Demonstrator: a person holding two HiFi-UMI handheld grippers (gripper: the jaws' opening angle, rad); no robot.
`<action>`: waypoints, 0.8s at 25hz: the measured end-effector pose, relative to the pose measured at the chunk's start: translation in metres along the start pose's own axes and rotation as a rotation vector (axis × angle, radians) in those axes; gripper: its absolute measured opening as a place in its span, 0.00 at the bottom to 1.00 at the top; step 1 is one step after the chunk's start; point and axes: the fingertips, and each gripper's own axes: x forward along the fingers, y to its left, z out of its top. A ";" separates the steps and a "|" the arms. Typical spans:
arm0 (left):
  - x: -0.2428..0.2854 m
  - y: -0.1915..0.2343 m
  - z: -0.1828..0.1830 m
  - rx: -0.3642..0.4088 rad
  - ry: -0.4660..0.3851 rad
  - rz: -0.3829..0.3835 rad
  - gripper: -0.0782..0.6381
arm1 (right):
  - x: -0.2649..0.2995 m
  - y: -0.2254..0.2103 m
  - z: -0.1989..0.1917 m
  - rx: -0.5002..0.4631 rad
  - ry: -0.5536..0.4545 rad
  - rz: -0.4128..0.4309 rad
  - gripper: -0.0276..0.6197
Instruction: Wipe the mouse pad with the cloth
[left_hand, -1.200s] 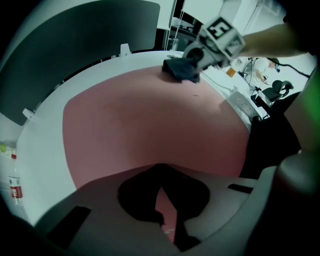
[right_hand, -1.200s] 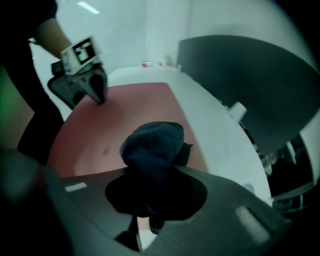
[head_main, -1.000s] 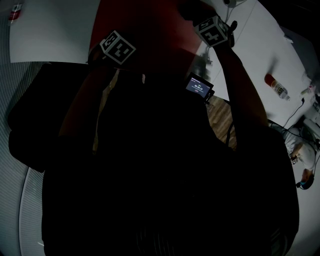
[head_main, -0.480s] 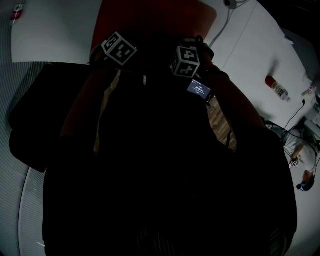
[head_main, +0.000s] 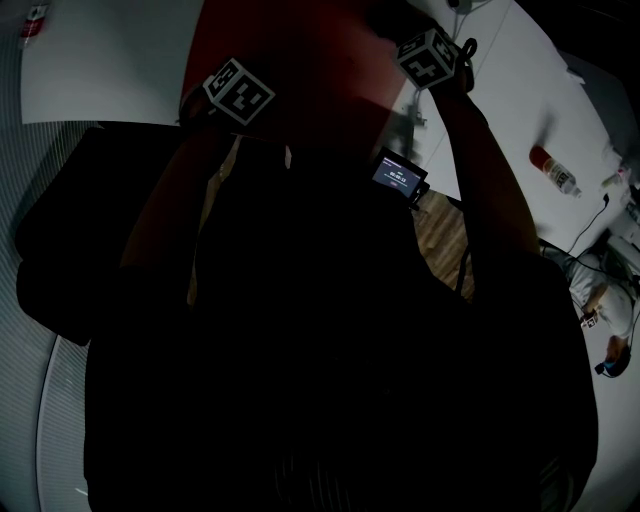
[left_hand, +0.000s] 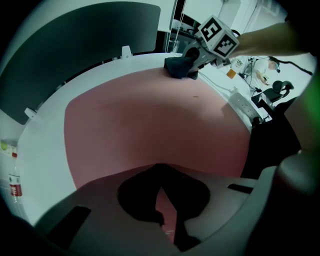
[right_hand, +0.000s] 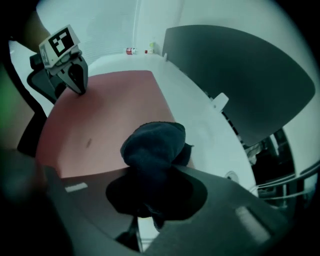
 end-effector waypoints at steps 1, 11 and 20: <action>0.000 -0.001 0.000 0.001 -0.003 0.000 0.12 | -0.002 0.012 0.001 0.014 0.001 0.012 0.13; 0.001 0.000 -0.001 -0.001 -0.009 -0.074 0.12 | -0.022 0.244 0.032 -0.222 0.005 0.373 0.14; -0.044 -0.031 0.046 -0.267 -0.264 -0.357 0.12 | -0.083 0.182 0.059 0.458 -0.164 0.511 0.15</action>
